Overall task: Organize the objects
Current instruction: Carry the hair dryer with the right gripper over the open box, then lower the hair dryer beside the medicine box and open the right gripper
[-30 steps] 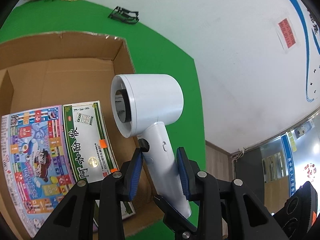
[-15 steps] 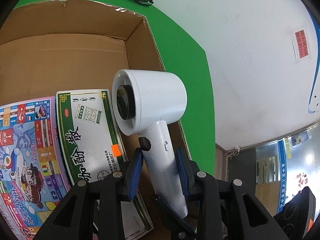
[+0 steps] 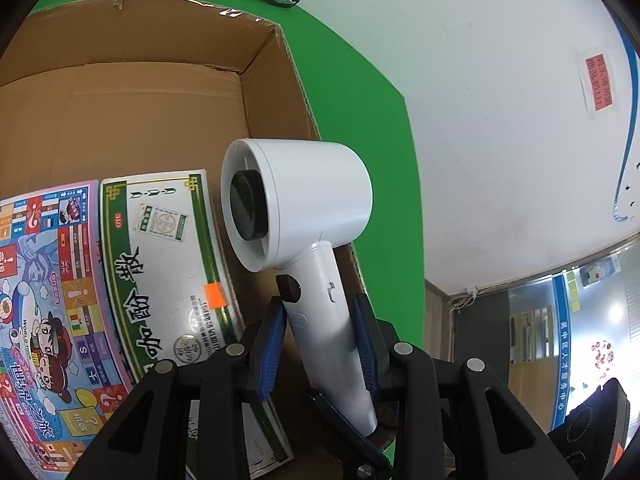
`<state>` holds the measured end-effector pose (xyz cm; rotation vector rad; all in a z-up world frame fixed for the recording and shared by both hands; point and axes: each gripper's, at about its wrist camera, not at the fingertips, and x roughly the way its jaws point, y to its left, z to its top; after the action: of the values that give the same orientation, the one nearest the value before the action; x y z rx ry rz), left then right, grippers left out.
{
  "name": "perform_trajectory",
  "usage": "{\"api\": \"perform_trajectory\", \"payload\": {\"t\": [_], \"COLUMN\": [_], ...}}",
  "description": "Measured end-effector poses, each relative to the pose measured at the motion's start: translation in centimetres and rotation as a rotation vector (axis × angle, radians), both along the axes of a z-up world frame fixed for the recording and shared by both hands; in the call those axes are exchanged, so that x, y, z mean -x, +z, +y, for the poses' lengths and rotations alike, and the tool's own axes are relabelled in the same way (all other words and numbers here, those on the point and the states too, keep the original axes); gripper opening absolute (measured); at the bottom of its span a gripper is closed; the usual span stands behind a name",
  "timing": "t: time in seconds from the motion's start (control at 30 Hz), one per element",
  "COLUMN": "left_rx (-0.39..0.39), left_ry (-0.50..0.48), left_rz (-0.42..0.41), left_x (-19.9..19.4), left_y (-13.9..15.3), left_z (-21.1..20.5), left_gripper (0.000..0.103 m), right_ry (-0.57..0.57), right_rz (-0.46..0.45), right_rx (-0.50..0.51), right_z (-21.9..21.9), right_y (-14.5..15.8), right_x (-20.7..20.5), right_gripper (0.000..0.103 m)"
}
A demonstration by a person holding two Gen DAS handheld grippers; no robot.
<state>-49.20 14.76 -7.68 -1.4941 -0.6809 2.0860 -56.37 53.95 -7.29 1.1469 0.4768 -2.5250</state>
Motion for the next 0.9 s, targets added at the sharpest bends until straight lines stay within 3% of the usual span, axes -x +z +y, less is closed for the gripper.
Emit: {"api": "perform_trajectory", "payload": {"t": [0.17,0.33,0.57,0.63,0.83,0.9], "left_rx": [-0.048,-0.039,-0.037,-0.029,-0.005,0.009], "left_ry": [-0.001,0.005,0.021,0.026,0.037,0.038], "left_rz": [0.002,-0.046,-0.077,-0.08,-0.058,-0.03], "left_x": [0.5,1.3,1.9,2.1,0.7,-0.3], "left_y": [-0.3,-2.7,-3.6,-3.9,-2.9,-2.0], "left_z": [-0.7,-1.7,-1.8,-1.8,-2.2,-2.5], "left_gripper": [0.031,0.031,0.032,0.033,0.038,0.038], "right_ry": [0.004,0.008,0.002,0.0,-0.008,-0.016], "right_rz": [0.026,-0.019,-0.04,-0.042,-0.044,-0.042], "right_rx": [-0.037,-0.032,-0.003,-0.006,0.016,0.027], "right_z": [-0.1,0.2,1.4,-1.7,-1.0,-0.5], "right_y": [0.5,0.2,1.3,0.6,2.0,2.6], "right_x": [-0.4,-0.3,-0.7,3.0,2.5,2.1], "right_gripper": [0.024,0.024,0.025,0.025,0.026,0.034]}}
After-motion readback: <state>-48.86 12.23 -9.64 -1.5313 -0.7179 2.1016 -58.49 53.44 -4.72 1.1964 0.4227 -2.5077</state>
